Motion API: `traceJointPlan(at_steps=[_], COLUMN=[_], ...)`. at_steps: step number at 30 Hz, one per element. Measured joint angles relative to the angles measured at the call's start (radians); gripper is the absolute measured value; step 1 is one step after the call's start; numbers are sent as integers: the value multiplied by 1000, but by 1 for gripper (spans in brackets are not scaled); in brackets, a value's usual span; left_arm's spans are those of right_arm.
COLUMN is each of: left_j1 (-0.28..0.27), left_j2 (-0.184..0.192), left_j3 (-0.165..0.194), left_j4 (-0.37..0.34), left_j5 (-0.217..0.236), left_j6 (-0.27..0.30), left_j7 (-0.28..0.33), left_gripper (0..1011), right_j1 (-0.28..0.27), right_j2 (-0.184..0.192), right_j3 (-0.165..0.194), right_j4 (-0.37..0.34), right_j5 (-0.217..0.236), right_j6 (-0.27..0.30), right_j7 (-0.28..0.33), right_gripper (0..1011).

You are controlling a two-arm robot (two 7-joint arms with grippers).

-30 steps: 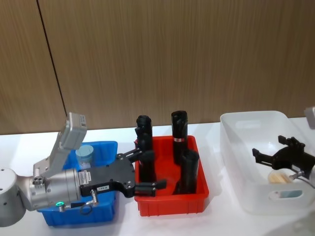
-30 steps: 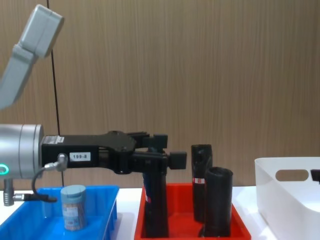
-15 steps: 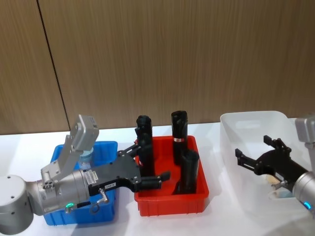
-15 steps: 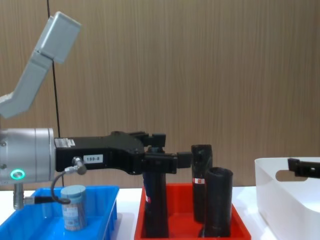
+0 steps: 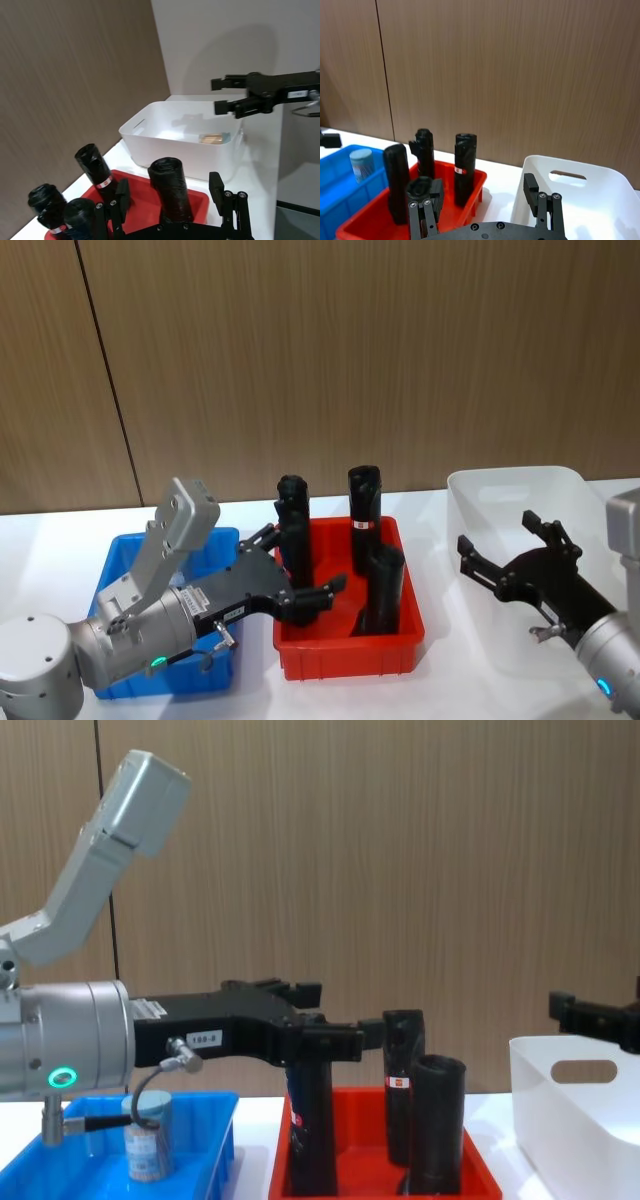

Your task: Pick the cotton swabs from the blue box and place them into the white box.

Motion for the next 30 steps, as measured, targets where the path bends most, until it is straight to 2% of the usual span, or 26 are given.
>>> traceJointPlan(at_steps=[8,30], left_j1=[24,90], left_j2=[-3,-9], left_j3=[11,39], left_j4=[-37,-133], left_j5=[21,77], left_j6=[-2,-8], left_j7=[110,398], left_gripper=[1003,1003], right_j1=[-35,-38], right_j2=[-14,-15], right_j3=[-2,-1], right_j4=[-45,-50], right_j5=[-2,-3], right_j6=[-20,-22], right_j7=[-29,-32], right_gripper=[1002,1001])
